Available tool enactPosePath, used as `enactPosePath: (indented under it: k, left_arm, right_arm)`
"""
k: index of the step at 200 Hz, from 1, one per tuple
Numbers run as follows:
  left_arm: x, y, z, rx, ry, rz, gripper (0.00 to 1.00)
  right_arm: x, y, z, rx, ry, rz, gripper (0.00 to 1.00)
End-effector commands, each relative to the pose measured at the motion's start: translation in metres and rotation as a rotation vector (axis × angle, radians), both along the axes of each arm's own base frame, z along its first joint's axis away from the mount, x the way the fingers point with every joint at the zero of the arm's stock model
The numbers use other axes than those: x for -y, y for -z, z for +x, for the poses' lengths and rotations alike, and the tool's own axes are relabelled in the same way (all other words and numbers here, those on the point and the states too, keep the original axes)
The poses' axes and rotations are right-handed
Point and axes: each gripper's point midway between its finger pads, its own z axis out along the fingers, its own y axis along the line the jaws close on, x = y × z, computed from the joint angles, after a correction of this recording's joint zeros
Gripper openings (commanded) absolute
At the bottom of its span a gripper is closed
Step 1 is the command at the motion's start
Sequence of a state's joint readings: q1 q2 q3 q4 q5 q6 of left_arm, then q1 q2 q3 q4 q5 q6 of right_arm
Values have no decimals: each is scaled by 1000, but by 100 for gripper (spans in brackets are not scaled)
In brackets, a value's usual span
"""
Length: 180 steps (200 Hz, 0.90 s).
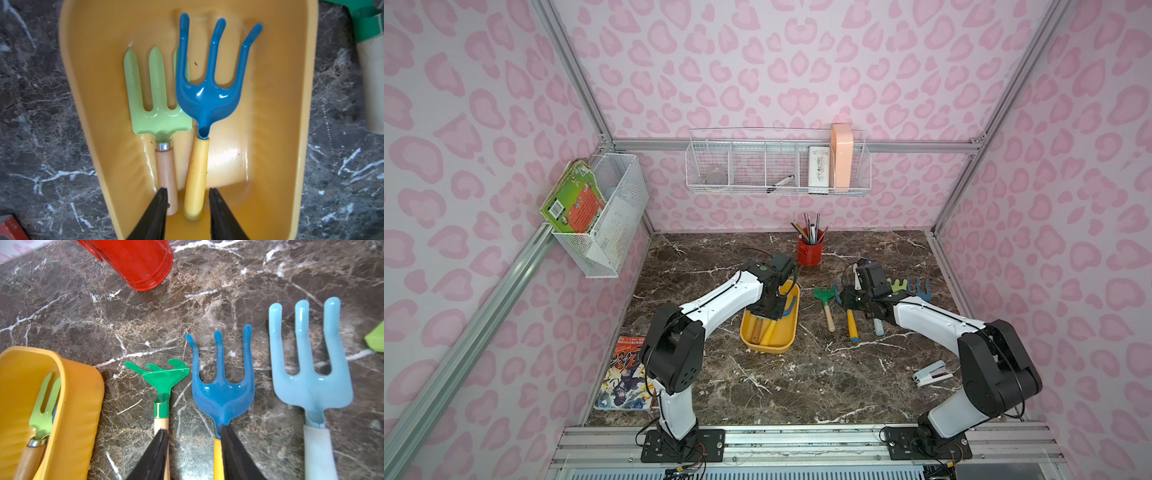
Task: Take the hand rake out of the storage box
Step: Pick up the rake from the storage box.
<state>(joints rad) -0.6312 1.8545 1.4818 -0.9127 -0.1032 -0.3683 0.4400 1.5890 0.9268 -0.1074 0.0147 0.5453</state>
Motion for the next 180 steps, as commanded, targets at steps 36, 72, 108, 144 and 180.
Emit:
enactPosePath:
  k: [36,72,108,144,180]
  left_arm:
    - [5,33,-11,-61,4,42,40]
    - [0,57,-14,-93,1,83,41]
    - [0,72,-14,-114,-4,89,35]
    - [-4,64,-9,-88,-7,101,23]
    - [-4,31,-5,-29,-8,62,20]
  right_arm:
    - [-5,-5,3,22,-16,23,44]
    - [-3,-5,0,22,-17,16,44]
    - [-1,-7,-1,27,-19,8,44]
    - [0,-11,1,31,-19,4,44]
    - [5,-24,0,47,-16,-8,44]
